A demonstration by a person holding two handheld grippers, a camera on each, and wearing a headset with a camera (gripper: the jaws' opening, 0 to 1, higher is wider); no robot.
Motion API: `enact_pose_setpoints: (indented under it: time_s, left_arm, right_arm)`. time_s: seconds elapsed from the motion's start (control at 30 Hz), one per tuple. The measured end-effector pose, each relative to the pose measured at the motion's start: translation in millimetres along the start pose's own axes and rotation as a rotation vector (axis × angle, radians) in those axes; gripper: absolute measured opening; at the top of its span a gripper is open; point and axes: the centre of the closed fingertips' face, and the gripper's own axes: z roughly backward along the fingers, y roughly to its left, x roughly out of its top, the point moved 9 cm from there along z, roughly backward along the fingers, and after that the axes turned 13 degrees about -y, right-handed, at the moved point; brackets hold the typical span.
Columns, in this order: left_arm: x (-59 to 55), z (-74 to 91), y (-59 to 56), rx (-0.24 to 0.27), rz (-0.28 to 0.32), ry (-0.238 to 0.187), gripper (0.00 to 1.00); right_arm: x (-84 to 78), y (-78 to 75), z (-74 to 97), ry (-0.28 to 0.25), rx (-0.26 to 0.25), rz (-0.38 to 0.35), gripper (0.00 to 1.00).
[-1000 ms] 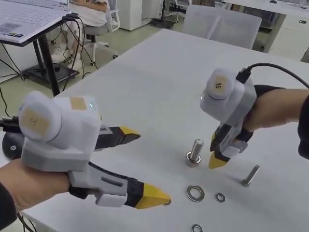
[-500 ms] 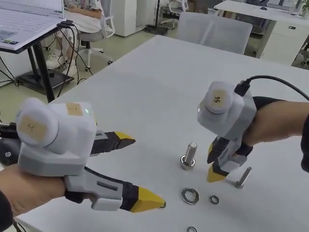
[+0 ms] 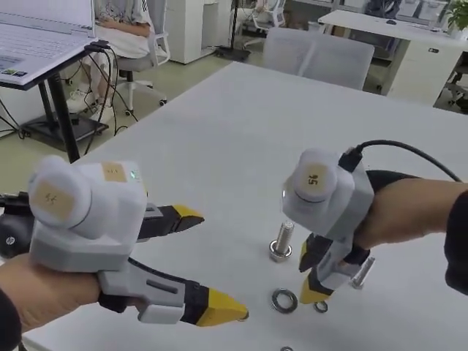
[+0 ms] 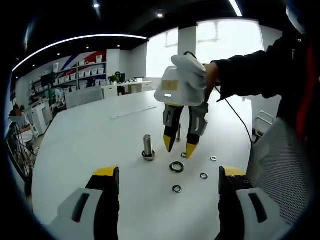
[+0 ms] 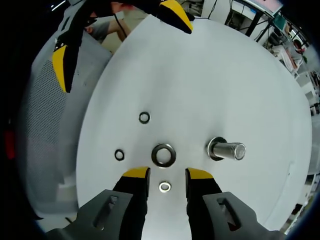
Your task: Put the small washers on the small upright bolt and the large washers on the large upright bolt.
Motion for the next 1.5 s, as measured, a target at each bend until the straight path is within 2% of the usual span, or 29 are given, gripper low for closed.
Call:
enact_pose_setpoints:
  time_s: [0.2,0.47,1.0,1.5]
  left_arm:
    - [0.5,0.6,0.0,0.0,-0.001,-0.001,0.81]
    - [2.0,0.8,0.3,0.001,-0.005,-0.004,0.81]
    - [1.2,1.5,1.1,0.003,-0.004,-0.003,0.81]
    - [1.4,2.0,0.0,0.004,-0.005,-0.005,0.8]
  right_arm:
    - [7.3,3.9,-8.3,-0.01,0.006,0.013,0.29]
    - [6.0,3.7,-18.8,-0.004,0.006,0.01,0.29]
    - [3.7,3.7,-27.9,0.009,0.01,0.008,0.28]
    - [2.8,4.2,-28.3,0.018,-0.01,0.026,0.25]
